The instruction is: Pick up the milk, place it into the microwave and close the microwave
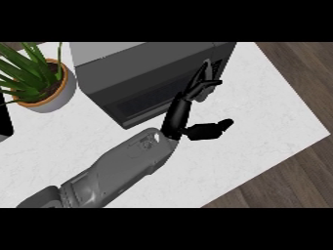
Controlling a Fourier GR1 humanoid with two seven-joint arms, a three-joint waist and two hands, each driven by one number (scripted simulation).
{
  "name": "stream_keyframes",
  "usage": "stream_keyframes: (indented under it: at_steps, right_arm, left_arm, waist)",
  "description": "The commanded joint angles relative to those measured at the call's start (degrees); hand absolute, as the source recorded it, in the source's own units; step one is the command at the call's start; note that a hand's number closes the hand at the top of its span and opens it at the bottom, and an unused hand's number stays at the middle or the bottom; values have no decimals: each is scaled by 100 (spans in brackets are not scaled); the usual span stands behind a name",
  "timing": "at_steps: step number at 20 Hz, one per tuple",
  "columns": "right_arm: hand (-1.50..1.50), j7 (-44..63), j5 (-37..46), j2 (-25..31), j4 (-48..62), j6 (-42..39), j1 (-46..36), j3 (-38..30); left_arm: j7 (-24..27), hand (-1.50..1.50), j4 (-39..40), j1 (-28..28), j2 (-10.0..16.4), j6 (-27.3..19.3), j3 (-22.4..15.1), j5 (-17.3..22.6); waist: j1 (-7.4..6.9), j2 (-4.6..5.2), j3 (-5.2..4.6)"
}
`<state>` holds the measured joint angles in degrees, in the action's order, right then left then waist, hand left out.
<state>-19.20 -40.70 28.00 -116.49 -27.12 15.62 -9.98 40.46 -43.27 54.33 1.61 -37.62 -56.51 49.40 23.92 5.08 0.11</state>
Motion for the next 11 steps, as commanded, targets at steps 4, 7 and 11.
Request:
stream_keyframes:
  at_steps: [4, 7, 11]
  right_arm:
    - [-150, 94, -99, 68, -4, 58, 21, -88]
    - [-150, 95, -97, 81, -50, 69, 54, -134]
    - [-150, 144, -179, 79, -71, 146, 100, -194]
  left_arm:
    - [-636, -150, 1295, 564, 163, -543, -300, -363]
    - [-902, -150, 1464, 722, 117, -662, -280, -340]
    - [-1064, -150, 1623, 865, 33, -771, -380, -425]
  waist:
    - [-185, -9, 64]
    - [-284, -55, 55]
    - [-341, -51, 47]
